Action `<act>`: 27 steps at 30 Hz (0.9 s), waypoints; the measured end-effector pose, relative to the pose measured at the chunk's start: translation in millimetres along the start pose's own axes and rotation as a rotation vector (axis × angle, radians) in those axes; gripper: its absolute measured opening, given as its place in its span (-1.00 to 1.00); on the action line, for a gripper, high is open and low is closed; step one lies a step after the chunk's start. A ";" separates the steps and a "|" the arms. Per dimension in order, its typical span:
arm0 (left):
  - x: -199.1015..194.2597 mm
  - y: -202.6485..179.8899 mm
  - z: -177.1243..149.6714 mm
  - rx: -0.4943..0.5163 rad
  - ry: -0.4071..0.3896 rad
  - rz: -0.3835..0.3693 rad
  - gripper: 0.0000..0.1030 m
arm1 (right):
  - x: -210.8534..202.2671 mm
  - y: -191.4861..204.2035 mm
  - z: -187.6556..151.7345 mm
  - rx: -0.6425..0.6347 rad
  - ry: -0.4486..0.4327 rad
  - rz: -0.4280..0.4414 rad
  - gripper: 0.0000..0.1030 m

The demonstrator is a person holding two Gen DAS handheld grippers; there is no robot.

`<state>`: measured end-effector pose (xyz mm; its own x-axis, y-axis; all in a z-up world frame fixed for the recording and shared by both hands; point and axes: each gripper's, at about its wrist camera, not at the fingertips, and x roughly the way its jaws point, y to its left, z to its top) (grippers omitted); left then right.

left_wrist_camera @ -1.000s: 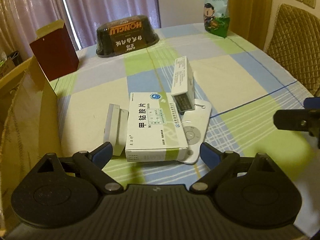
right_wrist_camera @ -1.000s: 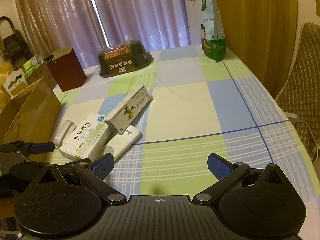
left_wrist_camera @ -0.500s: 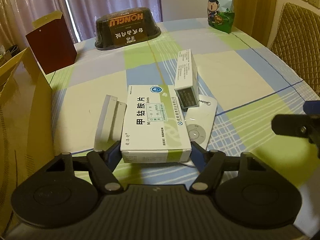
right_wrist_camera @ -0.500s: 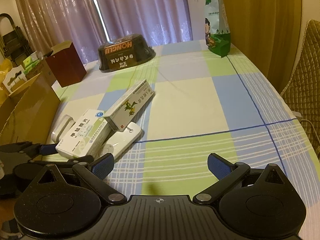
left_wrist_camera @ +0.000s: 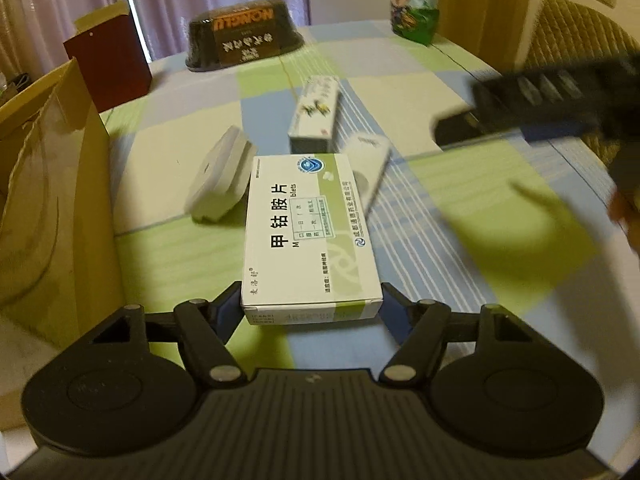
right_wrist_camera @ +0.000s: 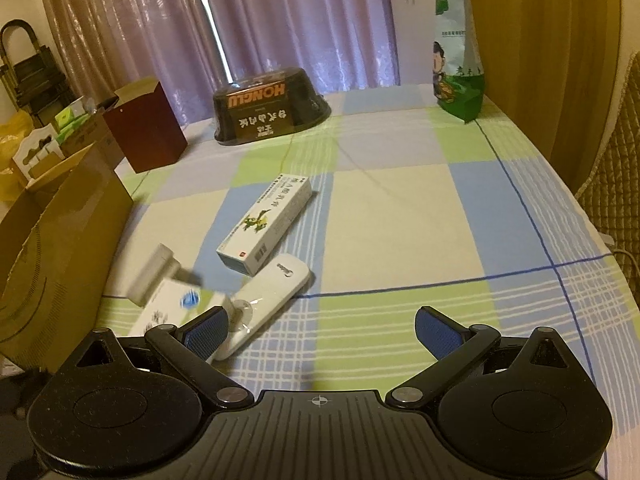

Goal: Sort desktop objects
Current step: 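Grasp the white medicine box with the left tool while the right tool grasps the white Midea remote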

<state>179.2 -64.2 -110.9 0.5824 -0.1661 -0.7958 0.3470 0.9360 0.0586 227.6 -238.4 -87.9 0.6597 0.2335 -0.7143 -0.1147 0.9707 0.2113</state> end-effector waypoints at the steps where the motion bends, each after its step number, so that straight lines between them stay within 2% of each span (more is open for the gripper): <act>1: -2.5 -0.9 -3.0 0.004 0.000 0.003 0.30 | 1.2 0.9 0.9 -0.003 0.001 0.000 0.98; 10: -26.7 -1.9 -30.9 -0.010 0.047 -0.014 0.30 | 24.7 7.7 7.1 0.019 0.031 0.023 0.98; 20: -47.3 -4.7 -67.1 -0.018 0.093 0.010 0.30 | 63.4 39.4 5.7 0.015 0.129 0.070 0.98; 23: -46.3 0.2 -77.1 -0.052 0.116 0.010 0.31 | 75.1 54.2 6.2 -0.016 0.151 0.050 0.98; 26: -48.1 1.9 -81.2 -0.059 0.115 0.011 0.32 | 88.6 67.1 5.1 -0.048 0.183 0.023 0.60; 27: -48.9 2.2 -82.1 -0.060 0.114 0.013 0.32 | 92.5 69.8 4.1 -0.052 0.192 0.015 0.60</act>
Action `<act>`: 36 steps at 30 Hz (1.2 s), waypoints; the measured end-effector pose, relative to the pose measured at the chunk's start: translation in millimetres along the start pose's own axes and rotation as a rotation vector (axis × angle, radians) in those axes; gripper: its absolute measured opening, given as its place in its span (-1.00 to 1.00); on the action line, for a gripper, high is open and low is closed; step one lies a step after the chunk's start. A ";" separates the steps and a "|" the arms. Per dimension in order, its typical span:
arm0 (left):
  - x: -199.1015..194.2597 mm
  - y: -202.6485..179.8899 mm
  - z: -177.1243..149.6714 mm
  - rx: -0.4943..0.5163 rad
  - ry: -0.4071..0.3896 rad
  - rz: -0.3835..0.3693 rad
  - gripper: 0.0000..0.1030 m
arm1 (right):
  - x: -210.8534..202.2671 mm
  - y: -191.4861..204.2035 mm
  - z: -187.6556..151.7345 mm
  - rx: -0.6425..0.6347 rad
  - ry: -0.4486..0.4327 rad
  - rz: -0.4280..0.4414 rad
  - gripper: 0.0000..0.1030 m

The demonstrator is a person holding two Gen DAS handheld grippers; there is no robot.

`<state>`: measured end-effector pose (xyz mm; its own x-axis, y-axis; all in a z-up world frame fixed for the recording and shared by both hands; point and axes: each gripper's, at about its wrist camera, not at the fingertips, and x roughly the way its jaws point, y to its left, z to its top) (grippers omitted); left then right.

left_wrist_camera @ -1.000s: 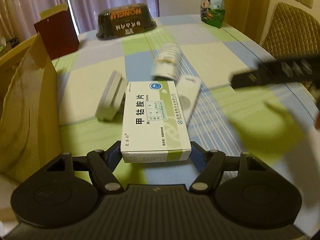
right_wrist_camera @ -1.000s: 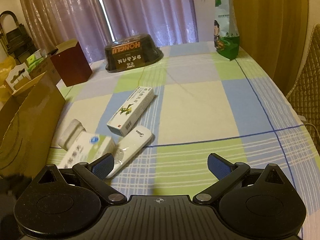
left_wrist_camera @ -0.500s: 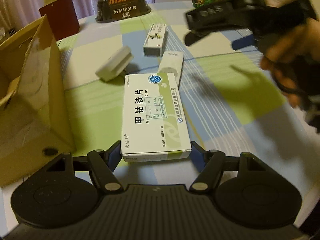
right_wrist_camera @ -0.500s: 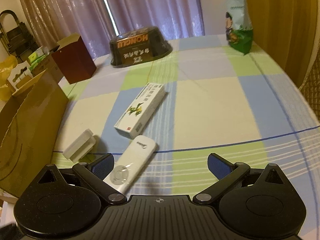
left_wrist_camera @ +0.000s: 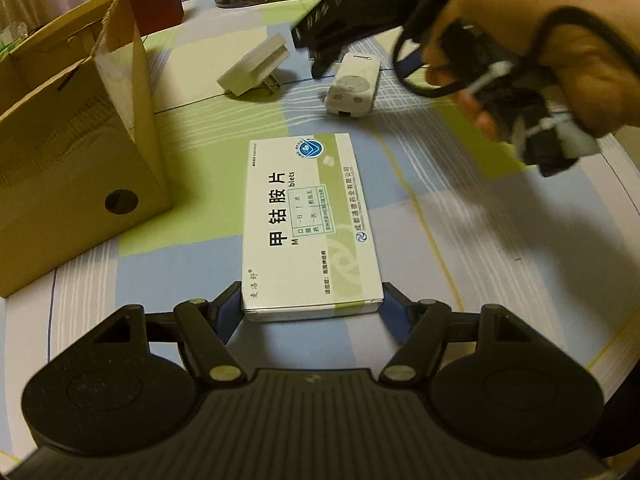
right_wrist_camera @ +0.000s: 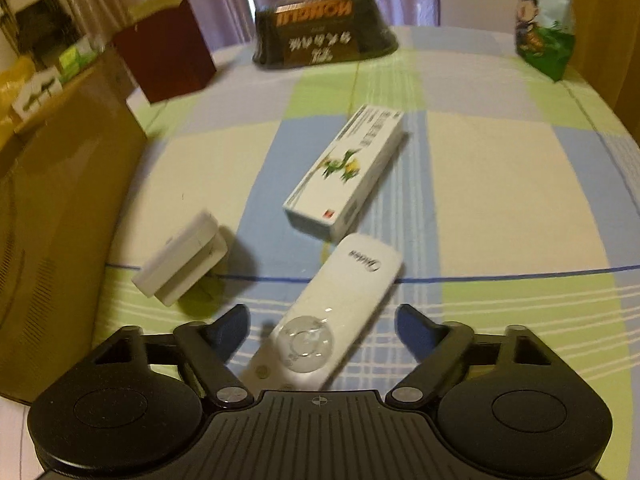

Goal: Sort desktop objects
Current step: 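Grasp the white medicine box with the left tool while the right tool grasps the white Midea remote, then carry the medicine box and white remote over the cardboard box with both tools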

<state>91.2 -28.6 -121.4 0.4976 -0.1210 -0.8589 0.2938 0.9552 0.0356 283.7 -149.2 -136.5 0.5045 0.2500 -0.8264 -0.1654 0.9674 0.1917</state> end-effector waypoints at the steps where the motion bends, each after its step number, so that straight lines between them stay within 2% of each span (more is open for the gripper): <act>1: -0.5 0.3 -0.6 -0.001 -0.001 0.001 0.33 | 2.4 3.2 -0.2 -0.015 -0.001 -0.015 0.60; 5: -1.5 1.5 -0.8 -0.006 -0.005 -0.001 0.44 | 8.2 13.5 -2.8 -0.090 -0.004 -0.053 0.57; 6: -1.7 1.7 -0.9 -0.007 -0.006 -0.001 0.46 | 8.9 15.0 -4.0 -0.112 -0.002 -0.062 0.36; 9: -2.4 2.6 -1.0 -0.011 -0.008 -0.002 0.50 | 4.9 12.5 -7.4 -0.176 0.004 -0.064 0.00; 12: -3.2 3.3 -1.2 -0.014 -0.012 -0.004 0.50 | -2.0 4.6 -11.4 -0.207 0.030 -0.046 -0.21; 16: -4.9 2.2 -0.4 -0.012 -0.021 -0.012 0.56 | -23.3 -8.7 -33.1 -0.300 0.068 -0.015 -0.22; 22: -4.6 0.6 5.1 -0.012 -0.036 -0.011 0.56 | -62.7 -37.1 -78.7 -0.311 0.091 -0.017 -0.22; 30: 6.0 4.2 15.0 -0.011 -0.039 0.010 0.56 | -96.4 -49.8 -124.0 -0.273 0.026 -0.033 -0.20; 31: 7.4 4.9 16.2 -0.010 -0.038 0.012 0.56 | -97.3 -50.0 -126.1 -0.261 0.017 -0.036 -0.17; 32: 8.7 5.7 17.2 -0.009 -0.037 0.013 0.56 | -98.1 -50.0 -127.9 -0.250 0.009 -0.038 0.11; 33: 9.6 6.5 17.9 -0.009 -0.037 0.013 0.56 | -97.9 -50.1 -129.0 -0.241 0.001 -0.042 0.29; 36: 11.4 8.4 19.5 -0.009 -0.038 0.015 0.56 | -95.2 -49.3 -130.2 -0.226 -0.024 -0.052 0.30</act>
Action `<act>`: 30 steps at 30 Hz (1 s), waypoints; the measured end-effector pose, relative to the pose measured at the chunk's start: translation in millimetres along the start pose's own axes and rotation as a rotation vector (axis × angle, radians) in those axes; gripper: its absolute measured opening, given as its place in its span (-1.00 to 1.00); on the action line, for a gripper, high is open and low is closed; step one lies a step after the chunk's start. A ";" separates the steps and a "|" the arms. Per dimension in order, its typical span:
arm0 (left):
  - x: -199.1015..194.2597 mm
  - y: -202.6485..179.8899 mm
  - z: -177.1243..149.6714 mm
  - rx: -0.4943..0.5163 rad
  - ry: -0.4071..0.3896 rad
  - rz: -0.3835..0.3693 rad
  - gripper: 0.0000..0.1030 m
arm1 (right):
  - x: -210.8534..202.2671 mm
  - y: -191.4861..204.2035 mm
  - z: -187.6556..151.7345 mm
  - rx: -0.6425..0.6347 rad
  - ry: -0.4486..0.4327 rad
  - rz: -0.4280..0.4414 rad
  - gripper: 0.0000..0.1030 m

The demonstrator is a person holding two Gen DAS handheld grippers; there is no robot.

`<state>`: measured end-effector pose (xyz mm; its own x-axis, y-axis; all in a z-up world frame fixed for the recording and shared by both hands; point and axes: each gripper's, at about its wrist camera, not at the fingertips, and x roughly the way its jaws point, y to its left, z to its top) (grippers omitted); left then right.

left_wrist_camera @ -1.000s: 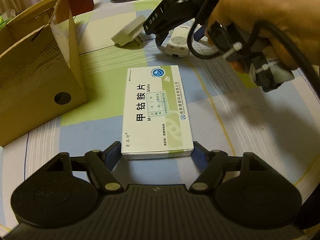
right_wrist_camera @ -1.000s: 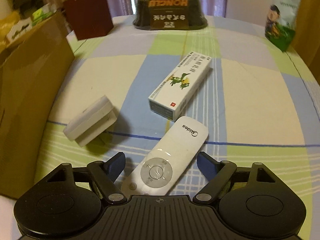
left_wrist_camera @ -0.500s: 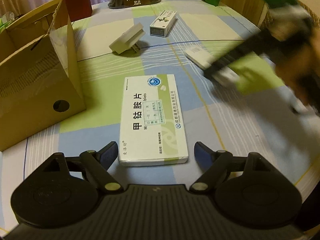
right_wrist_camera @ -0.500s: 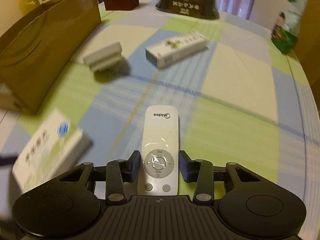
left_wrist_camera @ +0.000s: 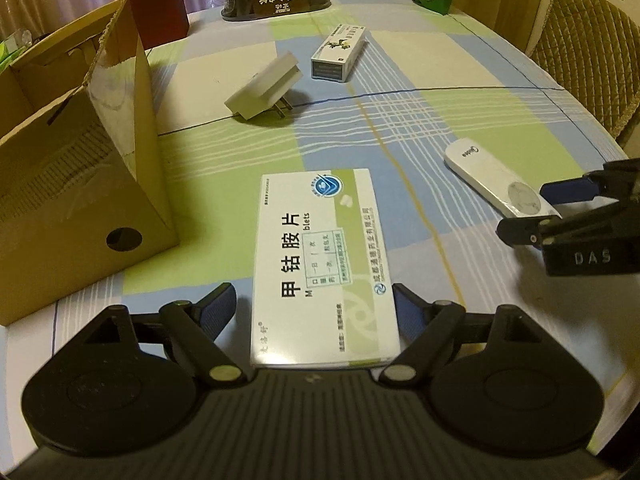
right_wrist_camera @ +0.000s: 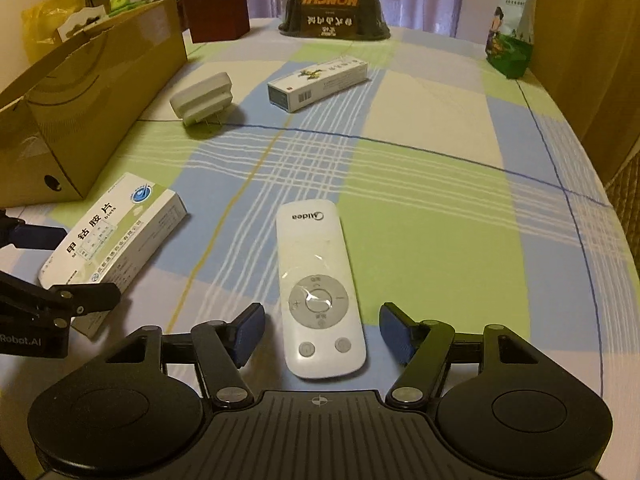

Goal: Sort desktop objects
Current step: 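Carry the medicine box and white remote over the cardboard box with both tools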

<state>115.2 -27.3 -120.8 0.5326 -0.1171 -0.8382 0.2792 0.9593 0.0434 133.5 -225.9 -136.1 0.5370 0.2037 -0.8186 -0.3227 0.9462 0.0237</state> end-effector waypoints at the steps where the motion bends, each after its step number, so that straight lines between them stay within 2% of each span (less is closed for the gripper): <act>1: 0.3 0.4 0.3 0.000 0.000 0.000 0.56 | 1.8 0.4 1.4 -0.003 -0.005 0.000 0.30; 13: 1.4 0.1 3.4 0.002 -0.012 -0.017 0.55 | 3.3 1.3 -0.8 -0.032 -0.043 0.009 0.27; 14: 1.7 -0.1 4.5 0.004 -0.013 -0.016 0.55 | 3.1 1.3 -1.0 -0.033 -0.046 0.005 0.16; 16: 2.1 0.3 6.6 0.003 -0.016 -0.016 0.54 | 2.3 2.1 -1.0 -0.040 -0.049 0.008 0.12; 17: 2.5 0.5 7.4 0.004 -0.017 -0.016 0.53 | 2.1 2.4 -1.0 -0.042 -0.050 0.010 0.00; 18: 3.1 0.7 8.0 0.005 -0.017 -0.014 0.52 | 1.6 2.7 -0.5 -0.047 -0.054 0.009 -0.23; 24: 5.0 -0.2 7.9 0.012 -0.006 -0.022 0.34 | 0.2 4.1 1.0 -0.042 -0.048 0.002 -0.24; 30: 3.8 -0.1 6.9 0.012 -0.002 -0.030 0.31 | -0.7 4.9 1.3 -0.033 -0.041 -0.004 -0.24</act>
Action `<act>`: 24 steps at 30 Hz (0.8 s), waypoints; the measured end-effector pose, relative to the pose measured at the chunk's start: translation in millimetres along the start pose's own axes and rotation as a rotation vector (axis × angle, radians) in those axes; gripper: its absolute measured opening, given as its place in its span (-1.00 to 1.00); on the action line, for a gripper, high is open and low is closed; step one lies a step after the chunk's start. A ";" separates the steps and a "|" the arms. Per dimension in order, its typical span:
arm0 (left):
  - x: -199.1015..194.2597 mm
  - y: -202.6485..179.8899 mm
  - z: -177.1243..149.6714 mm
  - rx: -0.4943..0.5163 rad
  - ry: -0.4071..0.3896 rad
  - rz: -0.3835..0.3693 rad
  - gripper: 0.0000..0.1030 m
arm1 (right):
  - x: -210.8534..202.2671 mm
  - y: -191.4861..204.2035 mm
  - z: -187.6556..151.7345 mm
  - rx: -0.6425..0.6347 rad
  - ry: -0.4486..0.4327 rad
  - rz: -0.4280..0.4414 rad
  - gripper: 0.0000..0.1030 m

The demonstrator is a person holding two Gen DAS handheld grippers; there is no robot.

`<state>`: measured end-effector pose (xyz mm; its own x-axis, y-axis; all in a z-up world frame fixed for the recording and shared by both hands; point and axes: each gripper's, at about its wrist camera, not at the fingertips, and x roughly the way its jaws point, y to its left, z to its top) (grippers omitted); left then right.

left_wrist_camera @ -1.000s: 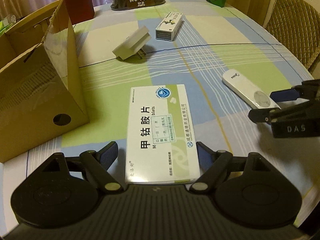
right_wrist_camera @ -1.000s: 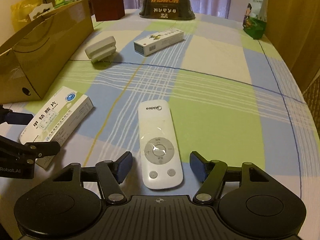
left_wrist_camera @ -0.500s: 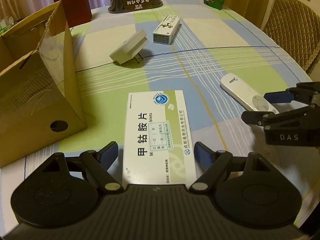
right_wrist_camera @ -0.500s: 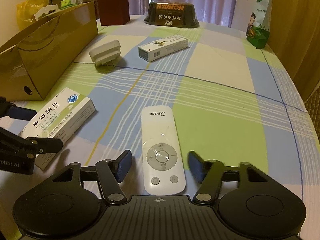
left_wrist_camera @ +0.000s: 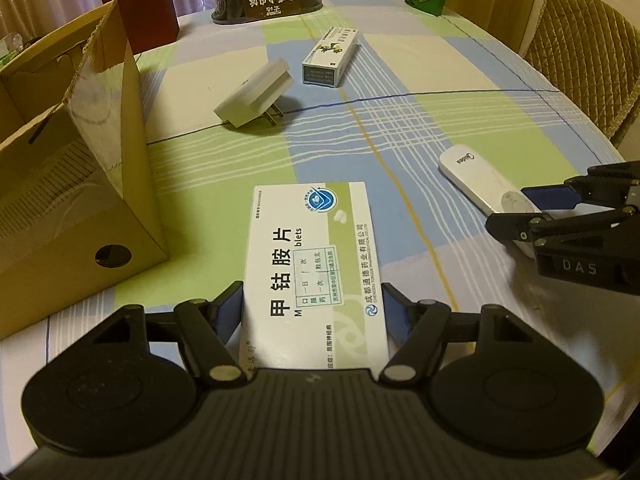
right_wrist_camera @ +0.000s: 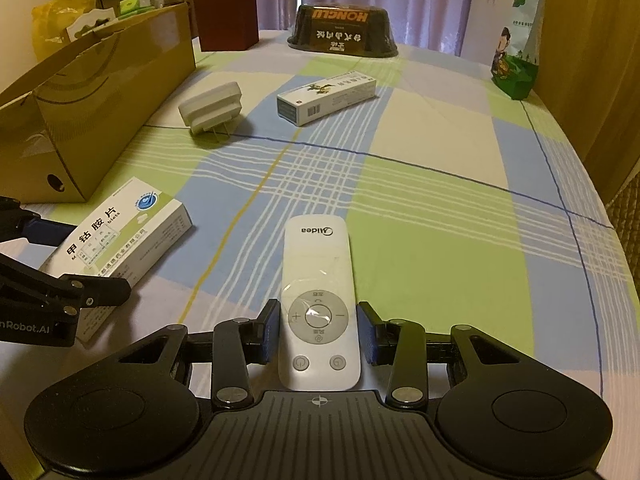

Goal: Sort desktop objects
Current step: 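Carry the medicine box and white remote over the cardboard box with both tools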

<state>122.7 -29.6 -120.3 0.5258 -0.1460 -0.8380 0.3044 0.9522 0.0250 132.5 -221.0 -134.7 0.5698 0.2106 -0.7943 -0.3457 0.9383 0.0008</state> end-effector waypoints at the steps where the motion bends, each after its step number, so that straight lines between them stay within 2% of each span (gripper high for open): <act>1: -1.5 -0.1 -0.3 0.001 -0.004 -0.004 0.30 | -0.6 -0.2 -0.1 0.003 0.002 0.001 -0.24; 10: -15.4 -4.2 -0.3 0.017 -0.018 -0.015 0.30 | -15.5 -1.4 -2.9 0.026 0.007 -0.007 -0.24; 24: -62.7 0.2 18.4 0.019 -0.089 0.000 0.30 | -63.8 13.4 23.9 0.028 -0.071 -0.005 -0.24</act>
<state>104.4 -25.2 -57.7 0.5943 -0.1697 -0.7861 0.3188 0.9471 0.0366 109.3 -215.4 -69.5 0.6230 0.2239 -0.7495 -0.3225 0.9465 0.0147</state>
